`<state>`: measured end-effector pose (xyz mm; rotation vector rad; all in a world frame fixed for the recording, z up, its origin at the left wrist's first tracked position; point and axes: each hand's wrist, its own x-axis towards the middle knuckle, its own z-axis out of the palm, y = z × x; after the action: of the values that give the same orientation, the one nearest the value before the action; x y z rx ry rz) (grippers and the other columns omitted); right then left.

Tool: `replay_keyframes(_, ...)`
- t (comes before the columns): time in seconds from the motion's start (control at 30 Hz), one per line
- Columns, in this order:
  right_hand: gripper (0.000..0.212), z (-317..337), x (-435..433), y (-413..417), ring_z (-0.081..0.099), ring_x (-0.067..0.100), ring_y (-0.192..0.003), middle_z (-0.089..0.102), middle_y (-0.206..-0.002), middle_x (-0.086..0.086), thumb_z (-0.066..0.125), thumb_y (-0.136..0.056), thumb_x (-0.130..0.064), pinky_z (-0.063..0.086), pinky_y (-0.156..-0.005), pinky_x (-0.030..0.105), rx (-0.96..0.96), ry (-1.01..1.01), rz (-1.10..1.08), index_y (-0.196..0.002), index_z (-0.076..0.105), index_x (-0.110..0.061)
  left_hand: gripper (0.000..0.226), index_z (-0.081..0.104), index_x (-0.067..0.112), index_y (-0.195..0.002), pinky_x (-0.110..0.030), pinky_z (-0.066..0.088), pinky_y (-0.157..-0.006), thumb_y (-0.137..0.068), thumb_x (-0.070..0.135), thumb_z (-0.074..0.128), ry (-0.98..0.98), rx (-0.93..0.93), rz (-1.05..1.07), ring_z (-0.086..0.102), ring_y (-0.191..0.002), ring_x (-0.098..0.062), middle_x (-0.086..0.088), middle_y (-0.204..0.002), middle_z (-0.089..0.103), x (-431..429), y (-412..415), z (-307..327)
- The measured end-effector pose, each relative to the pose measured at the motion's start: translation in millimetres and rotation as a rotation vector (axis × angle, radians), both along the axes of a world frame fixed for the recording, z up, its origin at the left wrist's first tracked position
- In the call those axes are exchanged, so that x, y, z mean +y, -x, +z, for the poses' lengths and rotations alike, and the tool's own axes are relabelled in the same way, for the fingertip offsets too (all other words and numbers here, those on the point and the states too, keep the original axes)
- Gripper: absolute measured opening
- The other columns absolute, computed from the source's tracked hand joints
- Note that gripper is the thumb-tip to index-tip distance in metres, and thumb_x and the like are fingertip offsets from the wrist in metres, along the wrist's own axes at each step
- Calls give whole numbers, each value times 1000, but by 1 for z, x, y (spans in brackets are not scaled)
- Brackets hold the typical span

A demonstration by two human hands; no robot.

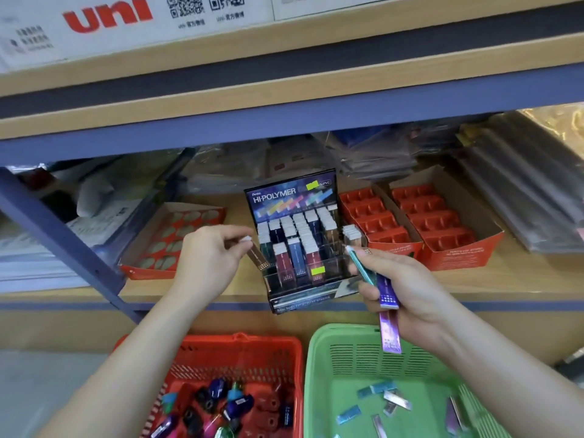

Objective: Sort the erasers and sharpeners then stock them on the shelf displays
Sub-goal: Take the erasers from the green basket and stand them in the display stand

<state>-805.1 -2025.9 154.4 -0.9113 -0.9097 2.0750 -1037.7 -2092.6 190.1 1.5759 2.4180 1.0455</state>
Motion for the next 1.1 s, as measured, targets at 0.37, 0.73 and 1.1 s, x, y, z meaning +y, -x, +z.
replay_keyframes(0.37,20,3,7,-10,37,7,-41,50,-64,1,57,-92,-31,29,-35,16,124,181,0,-103,54,-15,14,69,31,-86,-15,48,-68,-85,17,71,-192,-102,-144,61,-75,-3,13,-78,68,27,-30,27)
replay_keyframes(0.73,24,16,19,-30,53,15,-49,61,-66,11,54,-96,-19,30,-29,18,2,145,-145,-112,58,-2,14,72,19,-99,-16,49,-74,-85,21,71,136,35,-302,61,-80,-3,7,-87,67,89,-63,-2)
replay_keyframes(1.1,20,15,19,-29,57,16,-58,65,-71,10,56,-95,-15,32,-32,18,-39,96,-131,-109,63,-3,24,64,20,-111,-25,40,-67,-88,27,66,204,464,-396,57,-84,-16,5,-90,58,99,-77,-9)
